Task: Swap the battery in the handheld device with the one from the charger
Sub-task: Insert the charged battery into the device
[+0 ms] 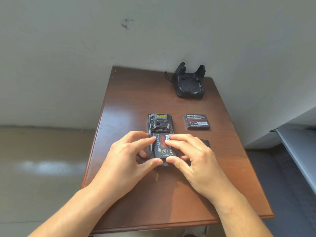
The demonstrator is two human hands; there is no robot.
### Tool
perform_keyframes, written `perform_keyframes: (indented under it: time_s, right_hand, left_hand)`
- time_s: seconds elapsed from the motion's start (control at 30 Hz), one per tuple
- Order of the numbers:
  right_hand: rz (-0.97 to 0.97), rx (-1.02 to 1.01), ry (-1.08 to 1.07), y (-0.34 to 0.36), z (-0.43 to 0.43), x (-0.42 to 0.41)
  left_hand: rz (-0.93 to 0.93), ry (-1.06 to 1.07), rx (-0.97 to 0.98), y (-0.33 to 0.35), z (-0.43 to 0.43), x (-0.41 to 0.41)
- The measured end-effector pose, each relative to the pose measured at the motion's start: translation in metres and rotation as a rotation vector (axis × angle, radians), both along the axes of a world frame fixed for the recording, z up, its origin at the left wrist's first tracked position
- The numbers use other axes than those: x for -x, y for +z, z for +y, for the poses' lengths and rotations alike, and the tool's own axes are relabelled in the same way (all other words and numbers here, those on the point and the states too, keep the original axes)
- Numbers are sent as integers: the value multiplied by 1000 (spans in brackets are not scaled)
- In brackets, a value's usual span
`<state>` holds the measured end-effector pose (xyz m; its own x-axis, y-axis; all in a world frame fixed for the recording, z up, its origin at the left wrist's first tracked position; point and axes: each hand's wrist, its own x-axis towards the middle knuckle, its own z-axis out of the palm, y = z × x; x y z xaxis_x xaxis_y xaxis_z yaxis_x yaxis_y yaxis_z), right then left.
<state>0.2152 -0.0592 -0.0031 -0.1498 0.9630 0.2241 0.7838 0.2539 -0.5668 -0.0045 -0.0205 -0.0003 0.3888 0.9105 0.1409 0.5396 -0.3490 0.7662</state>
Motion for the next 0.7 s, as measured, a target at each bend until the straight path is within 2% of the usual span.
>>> perform_keyframes:
  time_s: [0.17,0.33,0.57,0.7]
  right_hand:
    - [-3,8,-10,-3,3,0]
    - [139,-46,-118,-11,10,11]
    - [218,77,-142,-2,9,9]
    - [249,96,-226,0,9,13]
  left_hand:
    - [19,45,12,0,-1,-3]
    - [41,108,15,-3,2,-9]
    - [24,97,39,-2,3,-9]
    - [3,112,55,-1,7,-10]
